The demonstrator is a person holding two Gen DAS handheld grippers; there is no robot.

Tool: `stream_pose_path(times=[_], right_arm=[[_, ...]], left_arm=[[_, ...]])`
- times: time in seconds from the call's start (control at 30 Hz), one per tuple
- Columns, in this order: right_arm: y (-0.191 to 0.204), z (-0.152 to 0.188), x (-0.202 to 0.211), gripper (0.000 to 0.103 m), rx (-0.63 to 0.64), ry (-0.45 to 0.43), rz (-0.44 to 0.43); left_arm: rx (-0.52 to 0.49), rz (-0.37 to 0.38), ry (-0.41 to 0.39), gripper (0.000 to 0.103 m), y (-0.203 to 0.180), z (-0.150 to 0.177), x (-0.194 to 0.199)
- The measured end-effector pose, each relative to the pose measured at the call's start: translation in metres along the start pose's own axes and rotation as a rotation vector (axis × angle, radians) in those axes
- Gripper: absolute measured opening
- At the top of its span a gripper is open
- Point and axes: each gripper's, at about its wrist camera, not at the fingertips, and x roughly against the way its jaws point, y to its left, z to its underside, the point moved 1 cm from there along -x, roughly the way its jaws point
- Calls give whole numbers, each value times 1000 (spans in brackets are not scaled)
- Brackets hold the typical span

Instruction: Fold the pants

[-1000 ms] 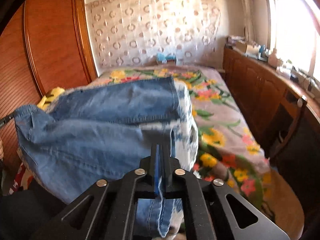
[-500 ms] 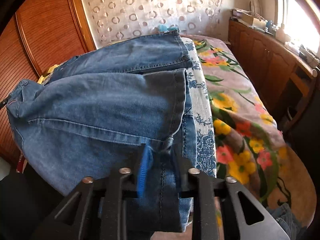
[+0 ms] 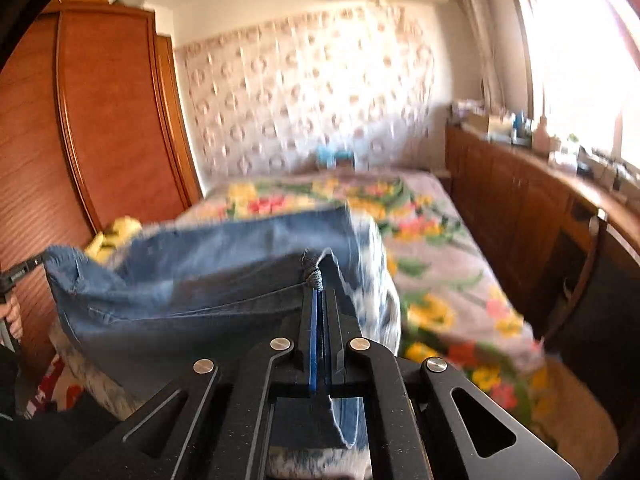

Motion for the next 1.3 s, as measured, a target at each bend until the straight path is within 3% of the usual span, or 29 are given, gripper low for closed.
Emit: stream_pose_path(times=[0.13, 0.3, 0.57, 0.93, 1.3], right_arm=[[-3, -30, 6, 1, 19, -80, 24], [-10, -53, -18, 1, 12, -108, 49], [1, -64, -92, 2, 17, -43, 76], [3, -103, -117, 2, 43, -40, 79], [-2, -118, -194, 2, 41, 53, 104]], left_arm=[[-7, -15, -32, 9, 3, -24, -9], [-24, -40, -27, 9, 7, -45, -39], [-37, -65, 38, 9, 13, -53, -95], [-38, -85, 96, 9, 18, -67, -146], [-52, -93, 176, 9, 22, -73, -217]])
